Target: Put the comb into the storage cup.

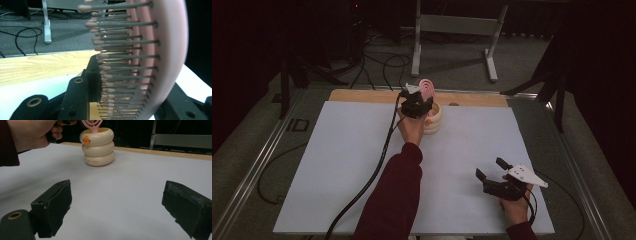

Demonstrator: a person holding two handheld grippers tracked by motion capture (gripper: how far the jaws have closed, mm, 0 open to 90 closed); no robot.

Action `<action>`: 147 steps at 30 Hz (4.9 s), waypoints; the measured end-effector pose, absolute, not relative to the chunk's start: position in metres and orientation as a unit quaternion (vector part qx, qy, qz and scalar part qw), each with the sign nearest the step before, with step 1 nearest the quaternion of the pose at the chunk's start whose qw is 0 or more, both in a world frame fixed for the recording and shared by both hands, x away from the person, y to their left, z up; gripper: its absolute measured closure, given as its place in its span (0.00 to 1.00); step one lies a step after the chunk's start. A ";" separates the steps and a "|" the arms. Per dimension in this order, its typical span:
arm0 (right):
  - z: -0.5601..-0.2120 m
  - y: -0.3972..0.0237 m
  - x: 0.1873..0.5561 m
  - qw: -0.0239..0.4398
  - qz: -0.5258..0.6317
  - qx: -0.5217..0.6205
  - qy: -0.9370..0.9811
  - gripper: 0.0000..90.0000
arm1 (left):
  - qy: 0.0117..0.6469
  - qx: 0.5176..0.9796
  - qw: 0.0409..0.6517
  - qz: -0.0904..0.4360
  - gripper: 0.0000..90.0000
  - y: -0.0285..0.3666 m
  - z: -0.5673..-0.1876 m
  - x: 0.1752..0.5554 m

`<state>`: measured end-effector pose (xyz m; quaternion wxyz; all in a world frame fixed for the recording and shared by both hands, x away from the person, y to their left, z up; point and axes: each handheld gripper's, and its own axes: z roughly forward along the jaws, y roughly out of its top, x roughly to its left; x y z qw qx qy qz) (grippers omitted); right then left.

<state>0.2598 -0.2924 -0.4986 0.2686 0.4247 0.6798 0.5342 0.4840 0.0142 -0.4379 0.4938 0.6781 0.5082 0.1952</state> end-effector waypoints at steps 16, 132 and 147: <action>-0.499 -0.292 0.260 0.268 0.535 0.425 0.679 0.10 | 0.509 0.680 0.495 0.182 0.70 0.024 -0.440 0.486; -0.503 -0.289 0.259 0.266 0.523 0.424 0.690 0.10 | 0.430 0.728 0.483 0.228 0.00 0.104 -0.419 0.430; -0.504 -0.288 0.260 0.265 0.522 0.423 0.691 0.10 | 0.412 0.731 0.491 0.235 0.00 0.130 -0.415 0.406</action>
